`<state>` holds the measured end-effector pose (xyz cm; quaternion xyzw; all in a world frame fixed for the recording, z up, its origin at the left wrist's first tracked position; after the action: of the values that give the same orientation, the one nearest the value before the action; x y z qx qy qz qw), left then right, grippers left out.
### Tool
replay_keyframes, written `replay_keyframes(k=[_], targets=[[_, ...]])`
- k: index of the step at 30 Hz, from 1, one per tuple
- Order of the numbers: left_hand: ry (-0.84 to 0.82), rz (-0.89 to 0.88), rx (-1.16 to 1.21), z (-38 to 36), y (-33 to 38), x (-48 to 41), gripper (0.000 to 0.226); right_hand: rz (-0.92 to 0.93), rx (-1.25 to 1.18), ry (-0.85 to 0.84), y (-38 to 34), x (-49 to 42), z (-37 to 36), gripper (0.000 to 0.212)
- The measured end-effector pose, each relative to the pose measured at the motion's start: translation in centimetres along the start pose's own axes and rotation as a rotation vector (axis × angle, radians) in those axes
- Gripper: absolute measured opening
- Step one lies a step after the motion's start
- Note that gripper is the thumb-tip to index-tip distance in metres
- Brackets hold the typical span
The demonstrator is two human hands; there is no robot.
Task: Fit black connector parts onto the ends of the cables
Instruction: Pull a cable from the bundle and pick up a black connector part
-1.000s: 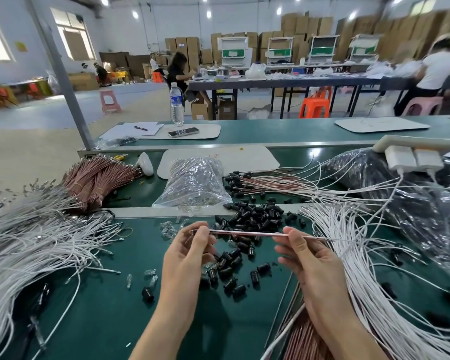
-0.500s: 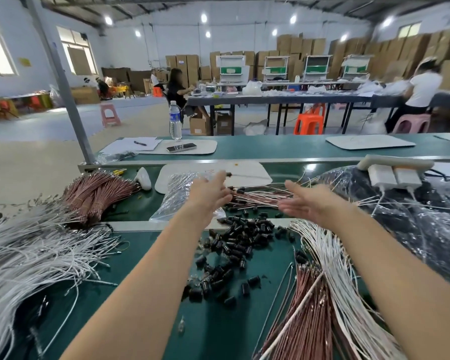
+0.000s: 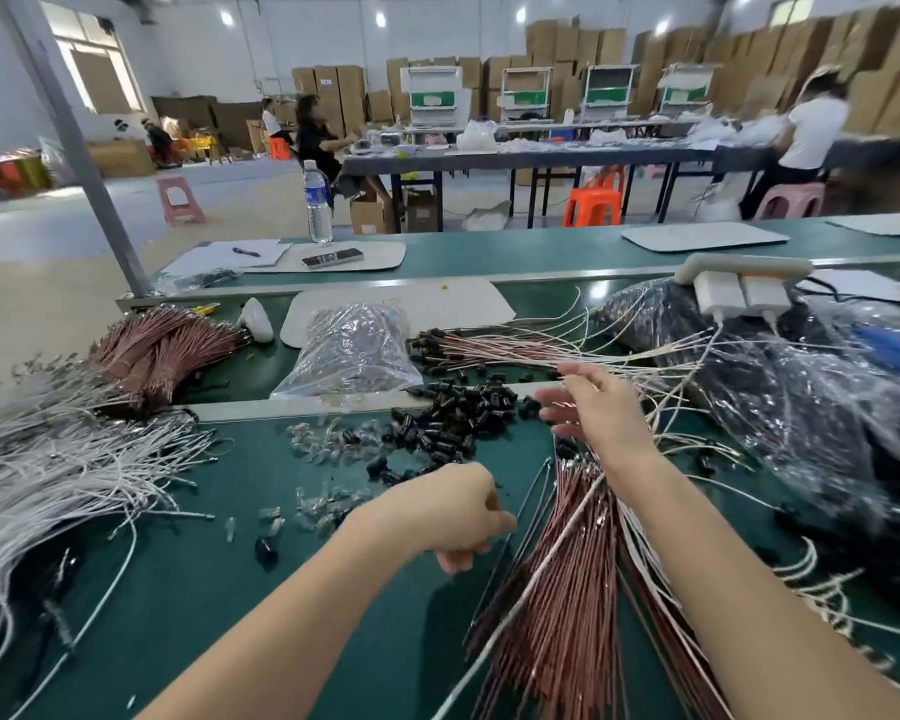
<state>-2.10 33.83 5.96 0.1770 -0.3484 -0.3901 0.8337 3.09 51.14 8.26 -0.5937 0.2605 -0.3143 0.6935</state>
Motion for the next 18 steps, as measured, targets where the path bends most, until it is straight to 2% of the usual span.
replay_keyframes(k=[5,9,10,13,18], targets=[[0.13,0.009,-0.227,-2.2,1.7,0.0,0.039,0.016,-0.022,0.02,0.6,1.4,-0.3,0.022],[0.24,0.045,-0.315,-2.5,2.5,0.1,0.006,0.038,-0.026,0.012,1.3,2.6,-0.7,0.021],[0.255,0.051,-0.337,-2.6,2.7,0.2,0.004,0.046,-0.017,0.012,1.5,2.7,-0.8,0.022],[0.282,0.05,-0.398,-2.8,2.9,0.3,0.017,0.049,-0.012,0.018,2.0,3.2,-1.1,0.025],[0.273,0.02,-0.472,-2.8,3.2,0.3,0.01,0.093,0.096,0.072,2.3,3.6,-1.5,0.025]])
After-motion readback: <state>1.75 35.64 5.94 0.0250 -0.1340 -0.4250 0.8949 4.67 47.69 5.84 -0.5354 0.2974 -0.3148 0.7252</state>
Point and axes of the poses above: each hand's wrist, its own x-axis away from the middle knuckle, its own z-axis out of the back of the hand, y = z × x, the point moved 7 cm from there along -x, towards the middle knuckle, and after that the axes turned 9 degrees about x, right-handed, at the moved point
